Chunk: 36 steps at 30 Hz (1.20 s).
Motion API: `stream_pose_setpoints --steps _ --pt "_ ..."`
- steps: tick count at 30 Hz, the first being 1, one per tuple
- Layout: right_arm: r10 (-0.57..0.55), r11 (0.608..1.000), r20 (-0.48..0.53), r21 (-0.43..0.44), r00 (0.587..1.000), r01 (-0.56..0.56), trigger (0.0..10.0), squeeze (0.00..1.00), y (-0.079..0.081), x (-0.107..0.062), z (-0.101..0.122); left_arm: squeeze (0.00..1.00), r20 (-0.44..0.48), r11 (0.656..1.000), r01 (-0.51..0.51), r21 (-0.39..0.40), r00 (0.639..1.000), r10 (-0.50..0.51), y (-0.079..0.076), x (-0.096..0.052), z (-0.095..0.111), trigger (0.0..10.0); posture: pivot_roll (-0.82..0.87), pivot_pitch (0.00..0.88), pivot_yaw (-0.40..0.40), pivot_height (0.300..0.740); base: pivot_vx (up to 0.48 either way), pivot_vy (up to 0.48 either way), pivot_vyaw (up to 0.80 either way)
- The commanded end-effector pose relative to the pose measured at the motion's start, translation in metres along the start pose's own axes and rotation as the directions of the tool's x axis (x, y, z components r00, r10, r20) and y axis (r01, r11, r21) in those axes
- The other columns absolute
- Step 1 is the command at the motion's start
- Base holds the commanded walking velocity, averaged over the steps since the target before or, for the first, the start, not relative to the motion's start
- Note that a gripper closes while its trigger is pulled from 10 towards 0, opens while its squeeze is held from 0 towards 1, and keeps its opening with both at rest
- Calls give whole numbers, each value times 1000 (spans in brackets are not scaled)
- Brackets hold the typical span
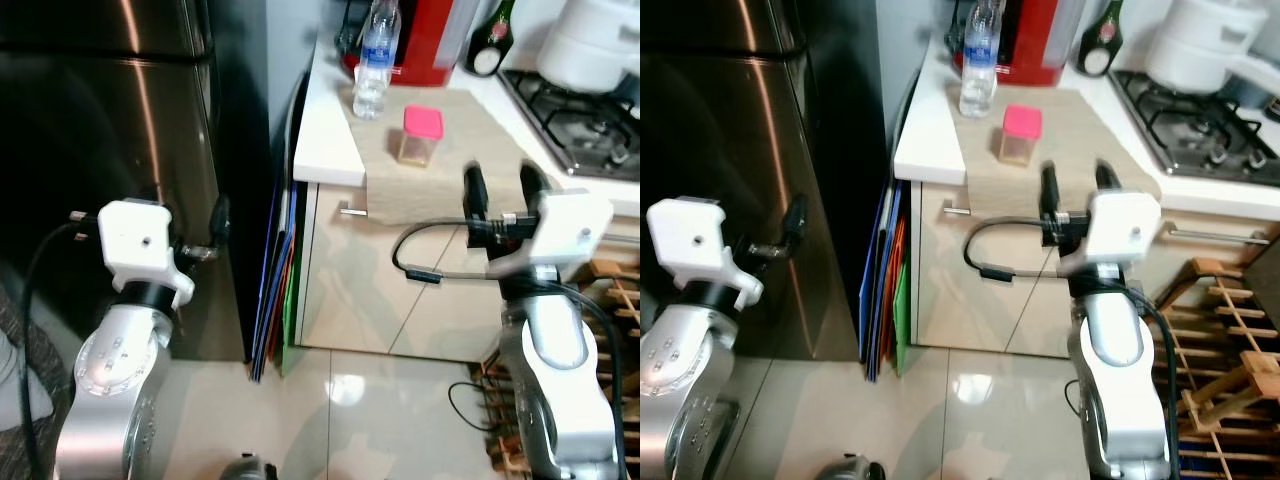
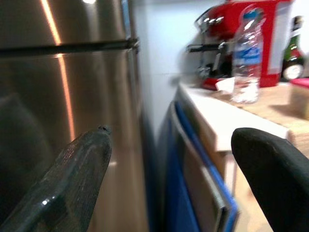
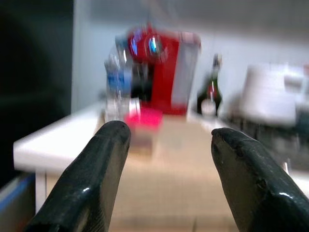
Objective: Restocking fridge
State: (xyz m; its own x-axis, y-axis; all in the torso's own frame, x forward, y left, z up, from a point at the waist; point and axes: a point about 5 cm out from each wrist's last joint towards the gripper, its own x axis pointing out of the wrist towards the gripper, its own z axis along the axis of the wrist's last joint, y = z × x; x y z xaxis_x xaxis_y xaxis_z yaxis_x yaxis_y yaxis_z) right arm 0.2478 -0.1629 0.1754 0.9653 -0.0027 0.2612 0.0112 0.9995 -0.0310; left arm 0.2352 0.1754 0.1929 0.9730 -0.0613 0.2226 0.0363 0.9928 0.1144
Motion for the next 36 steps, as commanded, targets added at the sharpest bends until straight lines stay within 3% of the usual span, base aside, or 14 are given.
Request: stream_pose_setpoints --steps 1,3,12,22,27,29,36 --pt "1 1000 42 -13 999 -1 10000 0 2 6 11 0 26 1000 23 9 999 -23 -6 4 6 10000 56 40 -37 740 424 0 0" --pt "10 1000 57 -10 998 -9 10000 0 7 20 14 0 25 1000 -12 -25 1000 13 -6 20 10 10000 47 39 -36 740 480 0 0" --pt "36 999 71 19 997 -37 10000 0 19 32 15 0 70 997 65 -33 996 -63 -14 36 19 10000 41 46 -35 740 480 0 0" --pt "37 999 109 23 993 -40 10000 0 22 52 26 0 99 996 92 -19 991 -90 -19 41 26 10000 44 56 -45 740 480 0 0" --pt "41 999 126 21 991 -44 10000 0 23 60 31 0 119 995 93 -20 989 -90 -20 44 31 10000 47 59 -47 740 480 0 -632" --pt "46 999 172 14 984 -50 10000 0 24 67 41 0 120 998 56 -35 991 -51 -15 45 32 10000 48 60 -47 740 176 0 0" --pt "1 999 284 35 959 -12 10000 0 21 76 76 0 125 998 58 -31 991 -54 -17 45 32 10000 49 62 -46 740 0 0 0"
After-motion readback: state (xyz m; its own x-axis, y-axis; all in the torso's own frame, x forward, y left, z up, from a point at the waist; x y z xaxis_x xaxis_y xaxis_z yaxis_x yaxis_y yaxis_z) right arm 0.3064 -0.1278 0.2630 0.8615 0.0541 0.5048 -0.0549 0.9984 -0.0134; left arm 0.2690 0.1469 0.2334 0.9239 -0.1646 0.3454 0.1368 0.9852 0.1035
